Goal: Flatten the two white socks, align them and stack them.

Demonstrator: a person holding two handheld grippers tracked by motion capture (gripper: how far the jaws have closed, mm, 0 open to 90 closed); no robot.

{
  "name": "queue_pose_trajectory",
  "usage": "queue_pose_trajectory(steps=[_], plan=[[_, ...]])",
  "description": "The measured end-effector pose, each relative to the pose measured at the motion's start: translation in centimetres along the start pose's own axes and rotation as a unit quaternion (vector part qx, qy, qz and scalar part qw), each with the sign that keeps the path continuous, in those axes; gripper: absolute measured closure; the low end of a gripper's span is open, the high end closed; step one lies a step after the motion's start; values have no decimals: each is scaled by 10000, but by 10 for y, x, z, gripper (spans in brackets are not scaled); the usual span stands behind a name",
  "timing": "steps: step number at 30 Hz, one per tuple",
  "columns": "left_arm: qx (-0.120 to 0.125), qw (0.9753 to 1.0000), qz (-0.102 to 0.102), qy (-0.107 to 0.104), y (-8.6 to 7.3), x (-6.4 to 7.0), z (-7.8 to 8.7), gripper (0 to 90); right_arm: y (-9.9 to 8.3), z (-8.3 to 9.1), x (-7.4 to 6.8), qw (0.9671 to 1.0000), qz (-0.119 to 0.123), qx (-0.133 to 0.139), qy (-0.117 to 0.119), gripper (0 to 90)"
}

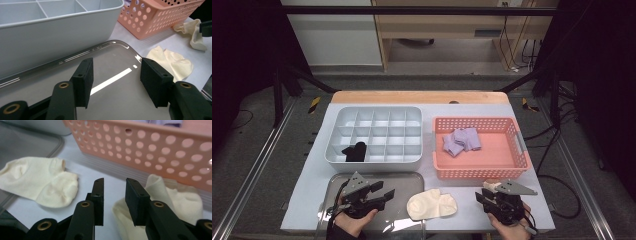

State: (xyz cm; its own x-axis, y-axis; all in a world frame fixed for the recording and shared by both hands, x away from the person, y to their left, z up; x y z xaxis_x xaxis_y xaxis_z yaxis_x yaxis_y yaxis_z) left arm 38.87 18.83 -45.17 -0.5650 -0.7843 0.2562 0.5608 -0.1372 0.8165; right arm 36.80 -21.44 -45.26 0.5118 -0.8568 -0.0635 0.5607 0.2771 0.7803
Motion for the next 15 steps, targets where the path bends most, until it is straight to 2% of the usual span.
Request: queue_pose_trajectory(steps=[2, 3, 5, 8, 9, 10, 11, 12, 15], plan=[[11, 10000, 6, 19, -1, -1, 1, 421, -2, -1, -1, 10000, 28, -39, -37, 688], [29, 10000, 15, 22, -1, -3, 4, 417, -5, -6, -1, 9997, 138, -187, -107, 677], [52, 10000, 28, 37, -1, -4, 5, 411, -7, -8, -1, 9996, 138, -233, -128, 675], [77, 9999, 55, 64, -1, -6, 8, 407, -12, -17, 1, 9985, 129, -526, -104, 679], [87, 9999, 63, 62, -1, -6, 8, 404, -14, -19, 3, 9981, 157, -599, -72, 693], [75, 9999, 77, 54, -1, -6, 8, 402, -15, -22, 3, 9973, 160, -716, -89, 758], [75, 9999, 77, 54, -1, -6, 8, 401, -15, -22, 3, 9973, 160, -716, -89, 758], [52, 10000, 53, 64, -1, -6, 8, 400, -15, -23, 3, 9970, 167, -757, -82, 839], [36, 10000, 56, 55, -2, -6, 7, 401, -12, -19, 2, 9975, 153, -683, -82, 872]])
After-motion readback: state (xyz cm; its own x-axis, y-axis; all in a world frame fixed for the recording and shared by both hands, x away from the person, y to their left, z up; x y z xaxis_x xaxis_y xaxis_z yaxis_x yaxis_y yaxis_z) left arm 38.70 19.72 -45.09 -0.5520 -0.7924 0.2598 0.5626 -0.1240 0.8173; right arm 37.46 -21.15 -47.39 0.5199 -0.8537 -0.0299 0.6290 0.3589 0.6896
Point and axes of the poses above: each handheld gripper's, and its own axes: z roughly backward along the jaws, y roughly out of its top, x roughly to its right, the point moved 1 cm from there along -z, roughly forward along the jaws, and after that the axes turned 5 degrees about z, right-handed, at the moved point
